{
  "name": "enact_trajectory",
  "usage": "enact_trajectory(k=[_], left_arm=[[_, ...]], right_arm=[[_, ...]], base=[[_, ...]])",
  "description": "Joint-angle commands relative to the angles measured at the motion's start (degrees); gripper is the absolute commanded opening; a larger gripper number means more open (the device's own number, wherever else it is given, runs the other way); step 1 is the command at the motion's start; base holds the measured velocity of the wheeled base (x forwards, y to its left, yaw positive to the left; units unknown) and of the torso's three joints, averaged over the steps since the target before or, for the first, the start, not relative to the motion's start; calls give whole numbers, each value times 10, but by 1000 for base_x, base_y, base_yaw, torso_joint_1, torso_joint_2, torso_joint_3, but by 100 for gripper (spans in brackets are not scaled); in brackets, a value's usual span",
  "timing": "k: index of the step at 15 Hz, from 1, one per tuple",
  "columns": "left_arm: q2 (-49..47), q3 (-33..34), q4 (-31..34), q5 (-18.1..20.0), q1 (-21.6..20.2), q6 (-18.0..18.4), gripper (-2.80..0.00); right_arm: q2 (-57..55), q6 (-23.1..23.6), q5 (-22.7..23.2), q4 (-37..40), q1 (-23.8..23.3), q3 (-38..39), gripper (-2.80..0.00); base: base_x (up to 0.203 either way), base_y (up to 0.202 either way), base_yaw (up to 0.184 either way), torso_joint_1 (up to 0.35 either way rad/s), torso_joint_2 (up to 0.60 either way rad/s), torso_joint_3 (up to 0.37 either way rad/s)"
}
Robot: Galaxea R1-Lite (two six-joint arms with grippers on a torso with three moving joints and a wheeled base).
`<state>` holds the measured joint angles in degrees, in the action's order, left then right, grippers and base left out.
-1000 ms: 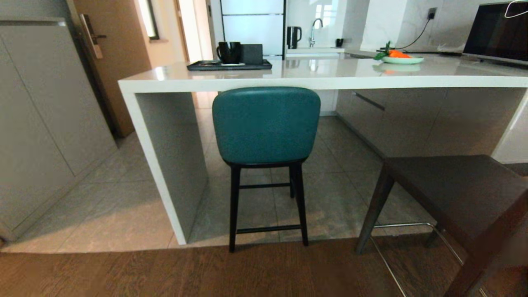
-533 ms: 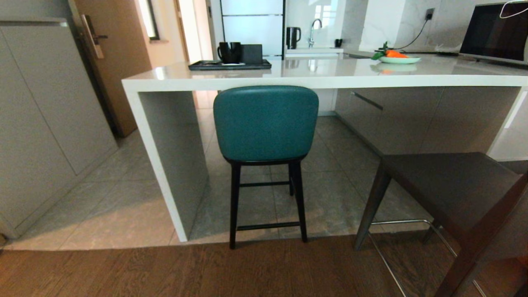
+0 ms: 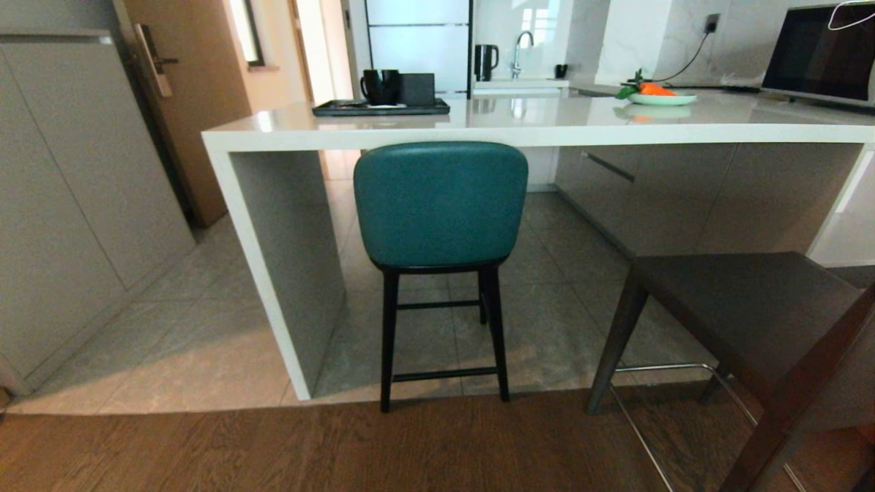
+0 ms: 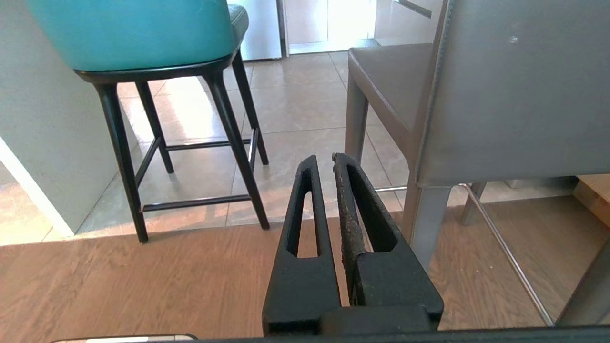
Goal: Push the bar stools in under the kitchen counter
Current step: Push the gray chair back under the dining table
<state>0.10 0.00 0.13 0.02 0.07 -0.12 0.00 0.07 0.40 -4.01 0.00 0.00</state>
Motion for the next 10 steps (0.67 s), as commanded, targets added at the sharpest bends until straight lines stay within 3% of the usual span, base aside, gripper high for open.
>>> enact_trajectory(k=[1,4,10], left_arm=[[-1,0,0,0,-2,-2,-280],[-1,0,0,0,-1,-2,-280],[-1,0,0,0,-1,-2,-280]], right_arm=[[-1,0,0,0,0,17,-280],[-1,0,0,0,0,17,-280],[-1,0,0,0,0,17,-280]], base=[[0,0,0,0,0,0],[0,-37,-2,1,1,-1],[0,-191,1,2,5,2]])
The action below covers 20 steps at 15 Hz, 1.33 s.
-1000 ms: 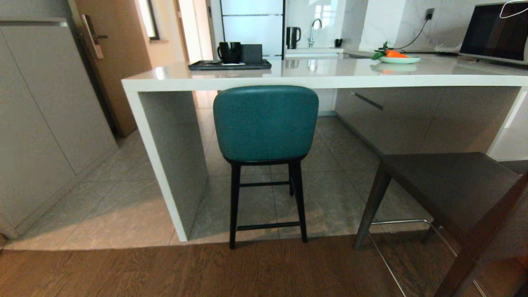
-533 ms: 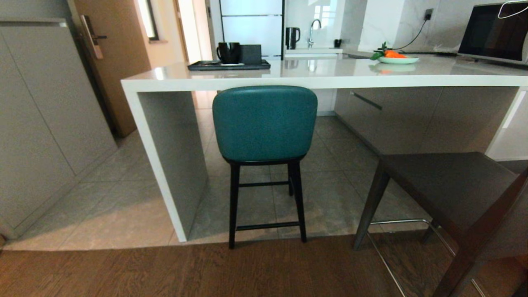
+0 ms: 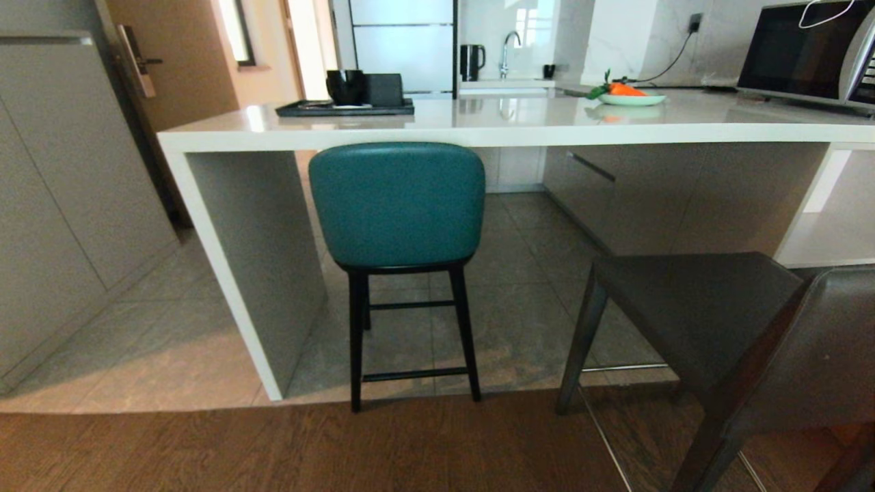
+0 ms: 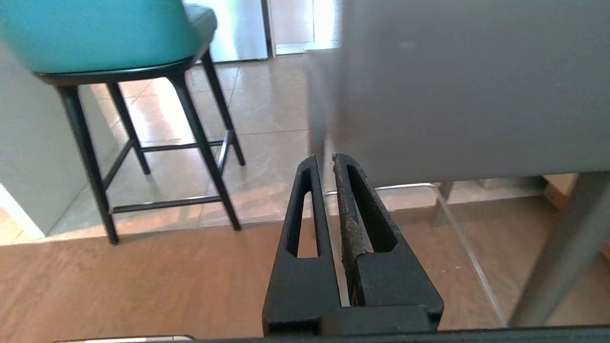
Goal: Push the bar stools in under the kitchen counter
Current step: Push the gray chair back under the dining table
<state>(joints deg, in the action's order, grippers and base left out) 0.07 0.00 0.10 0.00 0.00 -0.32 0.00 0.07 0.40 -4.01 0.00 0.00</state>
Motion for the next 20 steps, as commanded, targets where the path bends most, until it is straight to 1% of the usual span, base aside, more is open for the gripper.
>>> enact_trajectory(k=[1,20], left_arm=[[-1,0,0,0,0,0,-280],[-1,0,0,0,1,0,-280]], right_arm=[[-1,0,0,0,0,17,-280],[-1,0,0,0,0,17,-280]], base=[[0,-198,3,1,-2,3],[0,-196,3,2,3,3]])
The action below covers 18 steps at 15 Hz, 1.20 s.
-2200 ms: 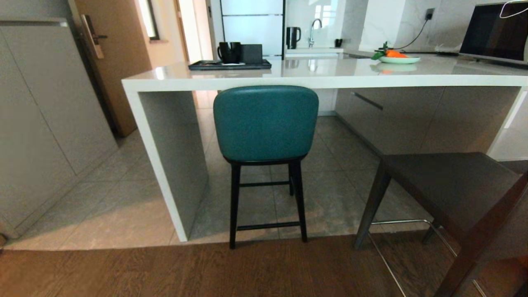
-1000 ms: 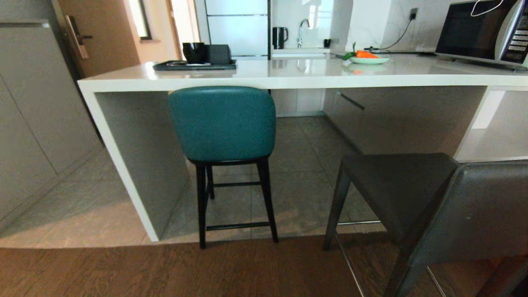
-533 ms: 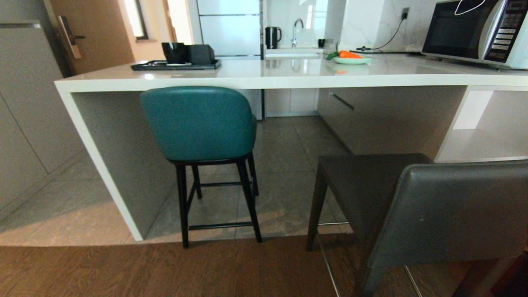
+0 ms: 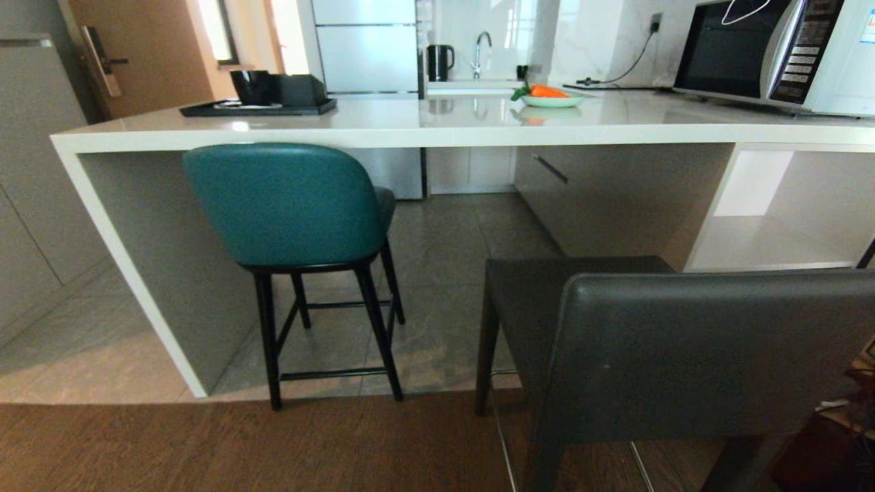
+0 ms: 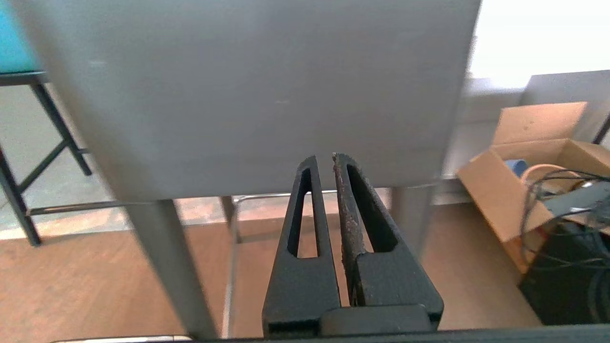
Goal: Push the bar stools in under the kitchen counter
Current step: Push the gray chair back under the dining table
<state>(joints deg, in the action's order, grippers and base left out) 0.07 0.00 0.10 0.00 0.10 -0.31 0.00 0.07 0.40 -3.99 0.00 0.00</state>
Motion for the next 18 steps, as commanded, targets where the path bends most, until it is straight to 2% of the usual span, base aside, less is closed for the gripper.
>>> enact_trajectory(k=[1,13,18], left_arm=[[-1,0,0,0,0,0,-280],[-1,0,0,0,1,-1,-280],[-1,0,0,0,1,-1,-280]], right_arm=[[-1,0,0,-1,0,17,-280],[-1,0,0,-1,0,17,-280],[-1,0,0,-1,0,17,-280]], base=[[0,-194,0,-1,2,0],[0,-191,1,2,2,2],[0,-36,1,1,1,1]])
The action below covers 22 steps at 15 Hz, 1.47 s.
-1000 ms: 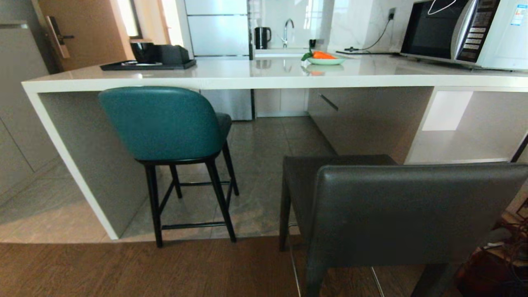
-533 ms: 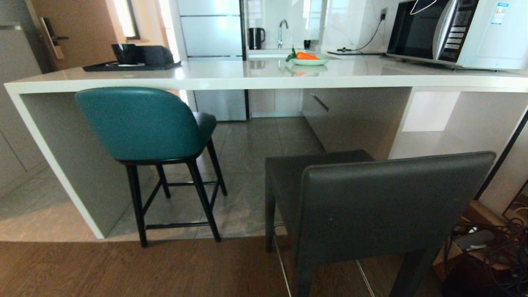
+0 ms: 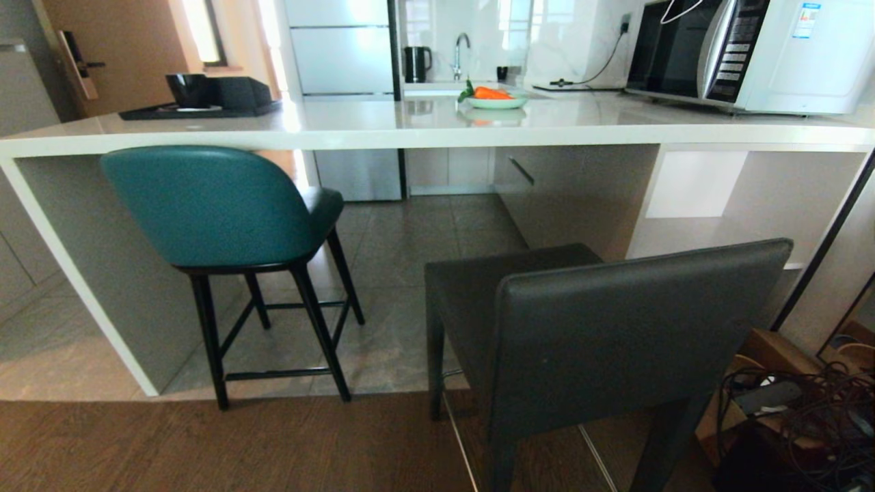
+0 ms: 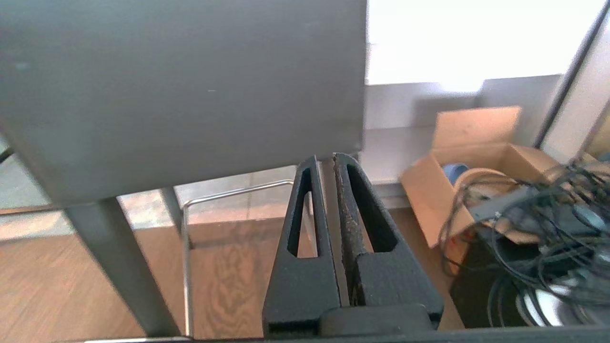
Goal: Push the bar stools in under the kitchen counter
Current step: Push the gray chair back under the dining table
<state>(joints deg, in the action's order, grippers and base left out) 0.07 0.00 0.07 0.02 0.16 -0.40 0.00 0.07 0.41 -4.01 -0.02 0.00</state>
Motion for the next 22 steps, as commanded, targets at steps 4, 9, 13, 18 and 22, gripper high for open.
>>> enact_trajectory(k=[4,9,13,18,22], left_arm=[[-1,0,0,0,-1,0,-280],[-1,0,0,0,0,0,-280],[-1,0,0,0,0,0,-280],[-1,0,0,0,-1,0,-280],[-1,0,-1,0,0,0,-280]], right_arm=[[-1,0,0,0,0,17,-280],[-1,0,0,0,0,17,-280],[-1,0,0,0,0,17,-280],[-1,0,0,0,0,17,-280],[-1,0,0,0,0,17,-280]], base=[[0,0,0,0,0,0],[0,0,0,0,0,0],[-51,0,0,5,3,-1],[-185,0,-2,1,3,3],[0,0,0,0,0,0]])
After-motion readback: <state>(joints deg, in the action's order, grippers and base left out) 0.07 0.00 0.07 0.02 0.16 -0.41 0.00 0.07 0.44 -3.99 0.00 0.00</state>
